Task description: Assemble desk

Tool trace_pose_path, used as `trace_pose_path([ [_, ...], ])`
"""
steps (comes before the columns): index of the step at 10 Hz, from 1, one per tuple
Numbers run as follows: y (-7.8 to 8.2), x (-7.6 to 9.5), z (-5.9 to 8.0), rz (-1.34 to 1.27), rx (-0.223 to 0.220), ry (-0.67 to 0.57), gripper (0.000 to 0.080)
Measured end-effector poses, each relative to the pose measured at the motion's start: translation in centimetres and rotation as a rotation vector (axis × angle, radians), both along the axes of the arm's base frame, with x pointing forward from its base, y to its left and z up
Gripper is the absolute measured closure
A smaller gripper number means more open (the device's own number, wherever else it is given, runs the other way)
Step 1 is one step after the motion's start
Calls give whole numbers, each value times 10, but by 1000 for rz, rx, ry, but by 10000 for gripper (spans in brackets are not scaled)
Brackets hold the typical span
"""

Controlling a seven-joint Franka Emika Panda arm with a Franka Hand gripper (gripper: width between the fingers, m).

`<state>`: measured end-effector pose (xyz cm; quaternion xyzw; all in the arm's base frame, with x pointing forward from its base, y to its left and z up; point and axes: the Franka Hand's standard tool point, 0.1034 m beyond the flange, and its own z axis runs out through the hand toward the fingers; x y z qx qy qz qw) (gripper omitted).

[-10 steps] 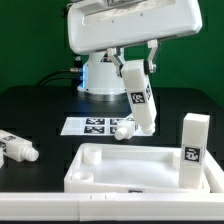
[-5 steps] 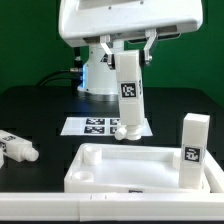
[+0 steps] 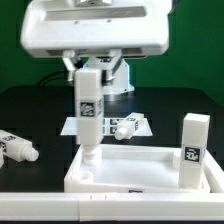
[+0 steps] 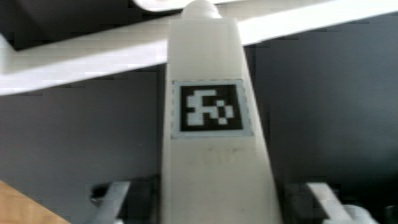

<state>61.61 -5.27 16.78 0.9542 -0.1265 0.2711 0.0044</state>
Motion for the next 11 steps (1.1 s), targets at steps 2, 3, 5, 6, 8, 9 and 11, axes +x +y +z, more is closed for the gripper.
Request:
trace_pose_path([
  [2, 1, 0, 0, 4, -1, 1, 514],
  [3, 0, 0, -1, 11, -8, 2, 514],
  [5, -5, -1, -1, 16, -13, 6, 514],
  [6, -5, -1, -1, 15, -14, 4, 514],
  [8, -11, -2, -8, 13, -38, -11, 514],
  [9, -29, -16, -30, 1, -98, -44, 514],
  [11, -27, -18, -46, -1, -95, -26, 512],
])
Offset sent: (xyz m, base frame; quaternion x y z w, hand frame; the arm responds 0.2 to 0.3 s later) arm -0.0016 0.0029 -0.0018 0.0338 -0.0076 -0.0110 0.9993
